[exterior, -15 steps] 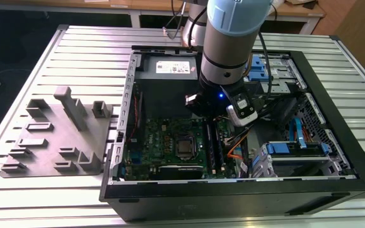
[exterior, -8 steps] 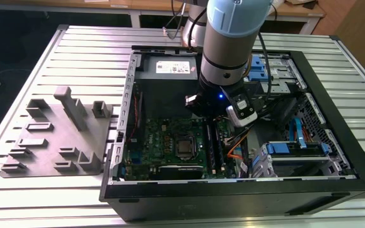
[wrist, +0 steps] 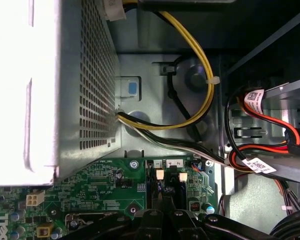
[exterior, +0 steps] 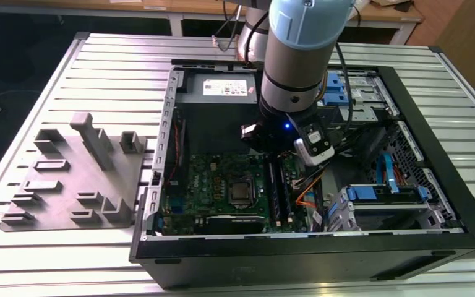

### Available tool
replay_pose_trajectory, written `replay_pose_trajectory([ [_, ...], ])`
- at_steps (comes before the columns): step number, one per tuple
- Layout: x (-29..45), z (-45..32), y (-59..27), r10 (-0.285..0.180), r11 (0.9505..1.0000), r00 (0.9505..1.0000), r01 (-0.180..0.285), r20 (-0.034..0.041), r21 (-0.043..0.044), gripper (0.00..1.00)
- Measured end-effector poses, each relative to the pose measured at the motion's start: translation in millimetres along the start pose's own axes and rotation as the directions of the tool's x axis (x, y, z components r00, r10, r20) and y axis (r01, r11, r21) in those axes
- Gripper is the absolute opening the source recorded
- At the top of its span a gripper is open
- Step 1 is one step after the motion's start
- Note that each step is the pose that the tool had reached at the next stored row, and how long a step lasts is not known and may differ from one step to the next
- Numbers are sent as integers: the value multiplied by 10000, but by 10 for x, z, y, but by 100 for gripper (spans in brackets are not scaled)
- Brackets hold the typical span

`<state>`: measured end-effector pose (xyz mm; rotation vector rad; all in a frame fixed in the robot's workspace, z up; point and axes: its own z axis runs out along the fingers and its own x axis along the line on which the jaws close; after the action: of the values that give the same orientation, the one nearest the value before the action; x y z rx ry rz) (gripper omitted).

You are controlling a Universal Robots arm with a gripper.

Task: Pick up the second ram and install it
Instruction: 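Press down the second ram until it locks into place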

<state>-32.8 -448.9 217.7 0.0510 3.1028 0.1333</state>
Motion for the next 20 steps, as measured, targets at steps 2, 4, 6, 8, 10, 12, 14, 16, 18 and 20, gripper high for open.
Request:
replay_pose_trajectory([
  [2, 0, 2, 0, 0, 10000, 10000, 0, 0, 0, 7],
  [4, 1, 14, -1, 0, 10000, 10000, 0, -1, 1, 7],
  [6, 1, 16, -2, 0, 10000, 10000, 0, -2, 5, 7],
  [8, 1, 19, -2, 0, 10000, 10000, 0, 0, 1, 7],
  [10, 1, 18, -1, 0, 10000, 10000, 0, 0, 0, 7],
  [12, -1, -10, 4, 1, 10000, 10000, -1, 9, -25, 7],
  [14, -3, -80, 8, 1, 10000, 10000, -1, 1, -3, 7],
  [16, -5, -136, 12, 0, 10000, 10000, 0, 1, -4, 7],
  [18, -5, -150, 14, 0, 10000, 10000, 0, 1, -4, 7],
  [20, -5, -150, 13, 0, 10000, 10000, 0, 0, -3, 7],
])
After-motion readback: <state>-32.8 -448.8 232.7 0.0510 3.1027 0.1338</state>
